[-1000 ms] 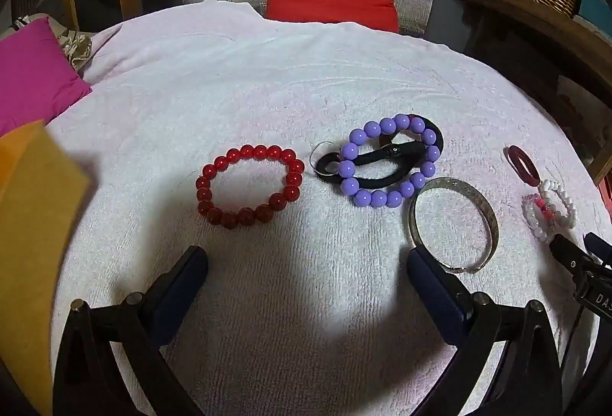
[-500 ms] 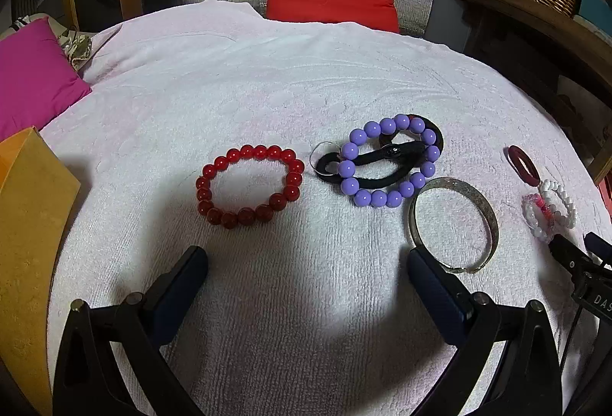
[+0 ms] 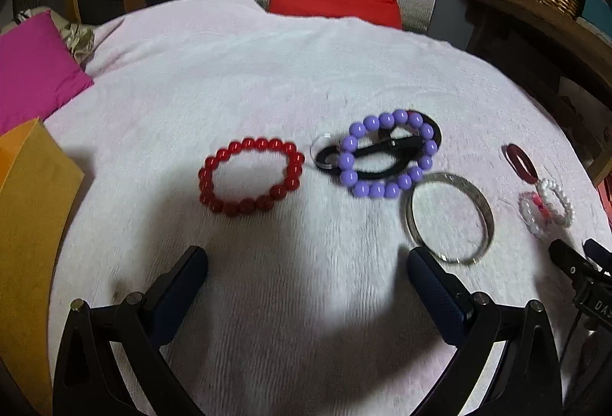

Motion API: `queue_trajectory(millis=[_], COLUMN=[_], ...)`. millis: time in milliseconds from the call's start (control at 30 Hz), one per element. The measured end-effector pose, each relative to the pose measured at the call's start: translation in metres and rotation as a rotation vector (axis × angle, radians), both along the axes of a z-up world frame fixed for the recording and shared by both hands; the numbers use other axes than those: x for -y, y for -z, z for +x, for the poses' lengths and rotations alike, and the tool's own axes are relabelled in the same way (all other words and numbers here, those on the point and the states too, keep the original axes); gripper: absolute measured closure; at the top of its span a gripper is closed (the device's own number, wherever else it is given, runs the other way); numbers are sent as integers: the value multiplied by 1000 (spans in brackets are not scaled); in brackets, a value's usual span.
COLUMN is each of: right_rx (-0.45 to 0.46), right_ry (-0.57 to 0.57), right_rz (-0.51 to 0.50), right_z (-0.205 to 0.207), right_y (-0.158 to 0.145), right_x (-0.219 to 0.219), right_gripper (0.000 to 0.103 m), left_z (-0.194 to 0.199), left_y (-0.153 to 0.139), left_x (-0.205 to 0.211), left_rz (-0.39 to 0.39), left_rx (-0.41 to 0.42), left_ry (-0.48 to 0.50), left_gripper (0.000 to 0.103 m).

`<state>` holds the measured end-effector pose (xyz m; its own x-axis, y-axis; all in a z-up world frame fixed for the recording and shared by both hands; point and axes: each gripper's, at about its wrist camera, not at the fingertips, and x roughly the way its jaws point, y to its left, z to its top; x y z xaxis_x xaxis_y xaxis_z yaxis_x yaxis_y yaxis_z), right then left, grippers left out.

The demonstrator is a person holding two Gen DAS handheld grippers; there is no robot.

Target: Organize jewelry

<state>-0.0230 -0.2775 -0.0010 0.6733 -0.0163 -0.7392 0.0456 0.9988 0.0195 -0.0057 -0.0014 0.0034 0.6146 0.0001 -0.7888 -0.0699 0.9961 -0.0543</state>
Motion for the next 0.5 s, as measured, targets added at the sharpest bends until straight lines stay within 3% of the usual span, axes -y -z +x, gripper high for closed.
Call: queue_trajectory(millis=[200, 300, 433, 500], right_rx=[-62, -106, -220, -211], right_ry=[0, 48, -14, -32], right_rz=[50, 46, 39, 66], right_z=[-10, -25, -40, -54], right_y=[-3, -4, -10, -21], right_x=[5, -2, -13, -14], right_gripper=[0, 0, 0, 0], left_z=[-16, -45, -85, -105], left_y=[-16, -38, -64, -74], left_x=[2, 1, -3, -8], left_rz=[-22, 45, 120, 127], left_rx=[-96, 1, 124, 170], left_ry=[-20, -62, -98, -113], left_gripper=[0, 0, 0, 0])
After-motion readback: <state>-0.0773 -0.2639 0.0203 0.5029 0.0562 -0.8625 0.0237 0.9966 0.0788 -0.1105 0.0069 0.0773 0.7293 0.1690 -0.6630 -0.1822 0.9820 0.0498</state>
